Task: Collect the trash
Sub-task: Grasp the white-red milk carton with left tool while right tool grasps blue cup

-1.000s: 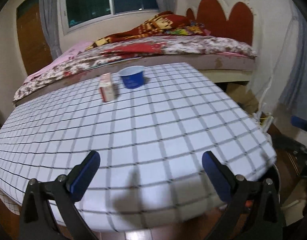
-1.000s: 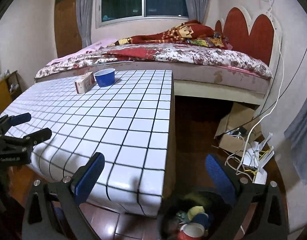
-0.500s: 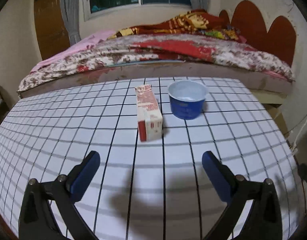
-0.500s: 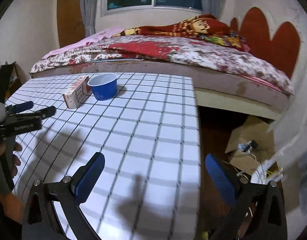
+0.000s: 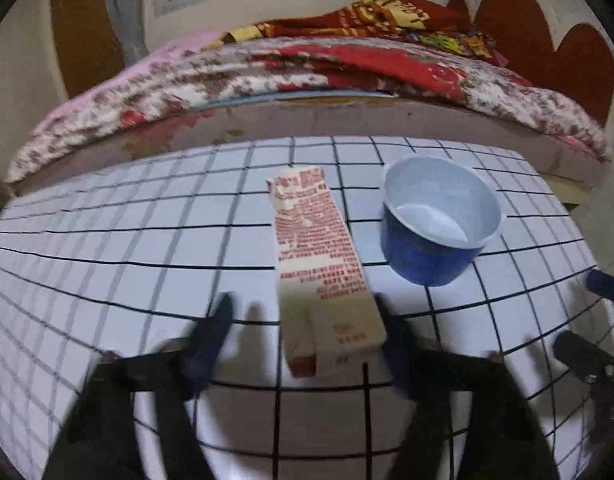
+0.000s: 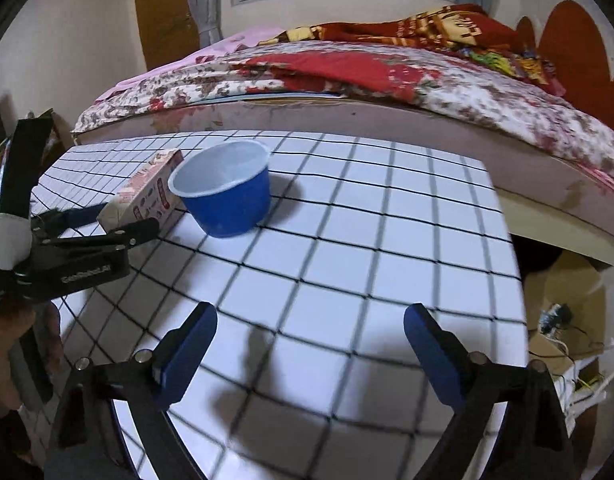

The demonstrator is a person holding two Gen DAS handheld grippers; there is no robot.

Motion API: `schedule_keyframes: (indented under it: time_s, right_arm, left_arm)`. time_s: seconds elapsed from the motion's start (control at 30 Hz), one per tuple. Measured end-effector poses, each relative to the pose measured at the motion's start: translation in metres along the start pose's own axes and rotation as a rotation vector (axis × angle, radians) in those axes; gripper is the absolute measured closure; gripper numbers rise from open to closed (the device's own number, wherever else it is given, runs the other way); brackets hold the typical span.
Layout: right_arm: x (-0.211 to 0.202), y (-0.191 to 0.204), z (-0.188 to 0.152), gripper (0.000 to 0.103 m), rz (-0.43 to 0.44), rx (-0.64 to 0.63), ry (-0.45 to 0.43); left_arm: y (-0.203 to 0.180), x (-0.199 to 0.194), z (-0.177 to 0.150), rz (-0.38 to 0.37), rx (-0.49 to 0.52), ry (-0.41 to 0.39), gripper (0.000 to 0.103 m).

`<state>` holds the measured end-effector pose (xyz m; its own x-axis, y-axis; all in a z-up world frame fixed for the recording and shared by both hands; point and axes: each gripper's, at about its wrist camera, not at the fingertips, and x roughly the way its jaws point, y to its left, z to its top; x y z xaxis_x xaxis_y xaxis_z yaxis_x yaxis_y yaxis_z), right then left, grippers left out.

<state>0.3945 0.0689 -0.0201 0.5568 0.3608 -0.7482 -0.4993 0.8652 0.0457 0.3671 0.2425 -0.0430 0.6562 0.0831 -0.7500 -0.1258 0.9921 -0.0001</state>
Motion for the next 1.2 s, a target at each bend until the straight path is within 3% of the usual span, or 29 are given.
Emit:
schedule_keyframes:
  time_s: [0.07,0.4,0.6,0.63,0.67,0.9,1.2]
  right_arm:
    - [0.008,0.007,0.006,0.009,0.014,-0.012,0.002]
    - [0.058,0.054,0.052,0.009,0.073,-0.043,0.013]
    - [0.091,0.064,0.074,0.010,-0.003,0.018,0.044]
    - [0.090,0.062,0.075,0.024,-0.010,0.031,0.029]
    - [0.088,0.060,0.074,0.025,-0.009,0.040,0.022]
    - [0.043,0.059,0.060,0.025,-0.011,-0.001,-0.059]
    - [-0.037,0.046,0.019,0.025,-0.011,0.002,-0.103]
  left_arm:
    - [0.008,0.000,0.000,-0.033,-0.013,-0.008,0.065]
    - [0.045,-0.011,-0.007,-0.009,-0.017,-0.049,0.065]
    - [0.055,-0.010,-0.005,-0.009,-0.015,-0.051,0.065]
    - [0.056,-0.009,-0.005,-0.010,-0.014,-0.049,0.065]
    - [0.056,-0.009,-0.006,-0.010,-0.013,-0.049,0.065]
    - [0.051,-0.024,-0.015,-0.005,0.008,-0.063,0.065]
    - [0.022,-0.075,-0.037,-0.023,0.043,-0.103,0.065]
